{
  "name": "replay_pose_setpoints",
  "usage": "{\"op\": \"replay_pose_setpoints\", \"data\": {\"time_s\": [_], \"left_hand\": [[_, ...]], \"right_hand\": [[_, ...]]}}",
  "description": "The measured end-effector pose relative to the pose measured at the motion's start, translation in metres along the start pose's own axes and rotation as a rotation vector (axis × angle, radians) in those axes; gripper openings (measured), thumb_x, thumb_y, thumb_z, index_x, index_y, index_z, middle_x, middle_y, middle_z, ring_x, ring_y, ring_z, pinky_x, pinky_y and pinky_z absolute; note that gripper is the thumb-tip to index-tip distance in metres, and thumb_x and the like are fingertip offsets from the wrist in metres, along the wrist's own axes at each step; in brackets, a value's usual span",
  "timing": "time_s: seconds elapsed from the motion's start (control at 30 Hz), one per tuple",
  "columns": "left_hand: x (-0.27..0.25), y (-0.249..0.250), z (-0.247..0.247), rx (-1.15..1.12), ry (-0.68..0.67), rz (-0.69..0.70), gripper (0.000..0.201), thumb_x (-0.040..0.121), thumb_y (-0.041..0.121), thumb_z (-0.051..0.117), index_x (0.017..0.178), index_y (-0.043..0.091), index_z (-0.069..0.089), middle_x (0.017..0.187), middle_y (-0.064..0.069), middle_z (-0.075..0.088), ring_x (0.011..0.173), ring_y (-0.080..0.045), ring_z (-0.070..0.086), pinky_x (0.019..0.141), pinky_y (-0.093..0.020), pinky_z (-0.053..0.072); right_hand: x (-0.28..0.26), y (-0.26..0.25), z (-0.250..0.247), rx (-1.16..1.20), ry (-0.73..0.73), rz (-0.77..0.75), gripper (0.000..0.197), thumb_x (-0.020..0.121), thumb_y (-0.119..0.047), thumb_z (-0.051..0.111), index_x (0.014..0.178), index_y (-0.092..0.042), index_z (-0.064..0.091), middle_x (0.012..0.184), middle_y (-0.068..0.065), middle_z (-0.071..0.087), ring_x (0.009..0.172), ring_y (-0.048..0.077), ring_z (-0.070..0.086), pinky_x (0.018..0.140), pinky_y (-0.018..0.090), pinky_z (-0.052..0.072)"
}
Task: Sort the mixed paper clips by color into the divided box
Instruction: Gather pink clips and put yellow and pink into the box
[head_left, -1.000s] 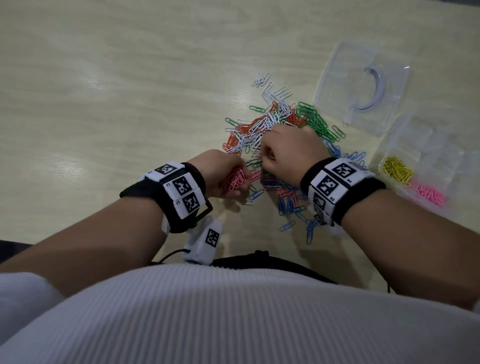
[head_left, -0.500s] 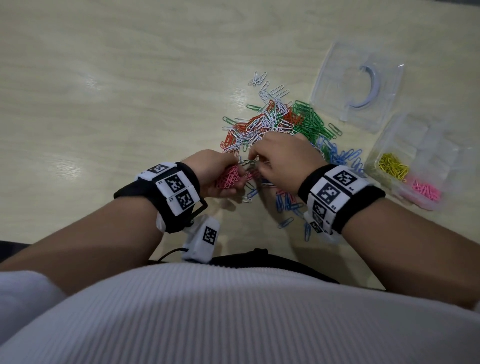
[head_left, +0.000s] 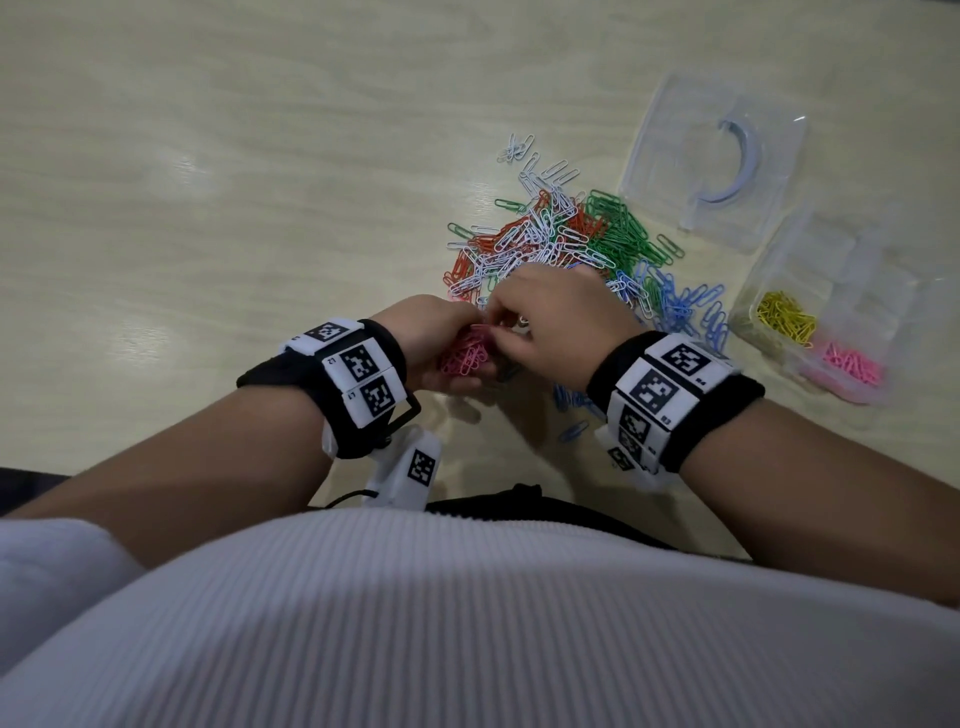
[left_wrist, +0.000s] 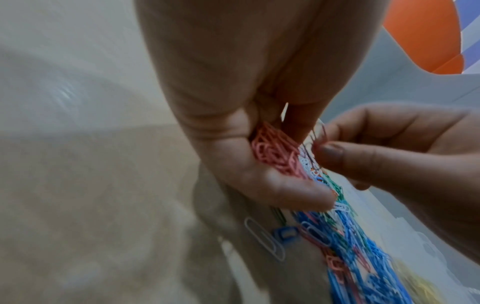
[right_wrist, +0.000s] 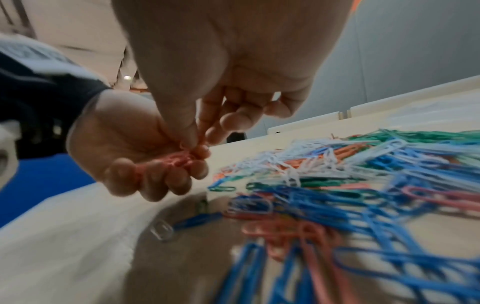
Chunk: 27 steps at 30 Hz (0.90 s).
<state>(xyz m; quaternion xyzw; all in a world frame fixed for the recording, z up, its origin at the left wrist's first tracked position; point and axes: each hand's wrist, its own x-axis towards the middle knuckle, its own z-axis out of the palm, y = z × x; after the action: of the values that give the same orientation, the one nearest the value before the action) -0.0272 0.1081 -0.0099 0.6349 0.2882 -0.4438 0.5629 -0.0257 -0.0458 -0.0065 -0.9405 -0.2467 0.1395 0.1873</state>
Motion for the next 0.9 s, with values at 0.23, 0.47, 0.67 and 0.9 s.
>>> {"op": "replay_pose_setpoints", "data": {"time_s": [0.23, 0.47, 0.67, 0.9], "left_hand": [[-0.001, -0.004, -0.007, -0.012, -0.027, -0.044, 0.028, 0.1, 0.025, 0.042, 0.084, 0.009, 0.059, 0.058, -0.007, 0.063, 0.046, -0.011, 0.06, 0.045, -0.019, 0.05], [-0.006, -0.003, -0.005, 0.091, -0.035, -0.035, 0.028, 0.1, 0.028, 0.046, 0.081, 0.01, 0.057, 0.055, -0.003, 0.063, 0.044, -0.012, 0.06, 0.037, -0.015, 0.044], [-0.003, -0.004, -0.002, 0.139, -0.154, -0.05, 0.041, 0.099, 0.029, 0.045, 0.067, 0.01, 0.062, 0.067, -0.005, 0.055, 0.051, -0.013, 0.044, 0.036, -0.013, 0.035], [-0.002, -0.005, -0.002, 0.047, -0.151, 0.015, 0.024, 0.1, 0.023, 0.046, 0.079, 0.014, 0.053, 0.058, 0.001, 0.061, 0.043, -0.005, 0.05, 0.038, -0.013, 0.04]], "right_hand": [[-0.008, 0.017, 0.001, 0.147, 0.033, 0.112, 0.013, 0.087, -0.024, 0.057, 0.096, -0.027, 0.066, 0.093, -0.01, 0.054, 0.091, 0.016, 0.057, 0.088, 0.038, 0.044], [-0.018, 0.024, 0.007, -0.119, -0.217, 0.133, 0.015, 0.086, -0.037, 0.057, 0.099, -0.031, 0.061, 0.098, -0.01, 0.052, 0.099, 0.015, 0.055, 0.094, 0.04, 0.036], [-0.019, 0.02, 0.011, -0.238, -0.157, 0.069, 0.022, 0.09, -0.034, 0.049, 0.107, -0.024, 0.06, 0.107, -0.003, 0.059, 0.101, 0.021, 0.056, 0.092, 0.038, 0.034], [-0.021, 0.025, 0.008, -0.205, -0.077, 0.121, 0.026, 0.093, -0.024, 0.044, 0.113, -0.024, 0.06, 0.11, -0.003, 0.065, 0.098, 0.023, 0.06, 0.092, 0.036, 0.032]]}}
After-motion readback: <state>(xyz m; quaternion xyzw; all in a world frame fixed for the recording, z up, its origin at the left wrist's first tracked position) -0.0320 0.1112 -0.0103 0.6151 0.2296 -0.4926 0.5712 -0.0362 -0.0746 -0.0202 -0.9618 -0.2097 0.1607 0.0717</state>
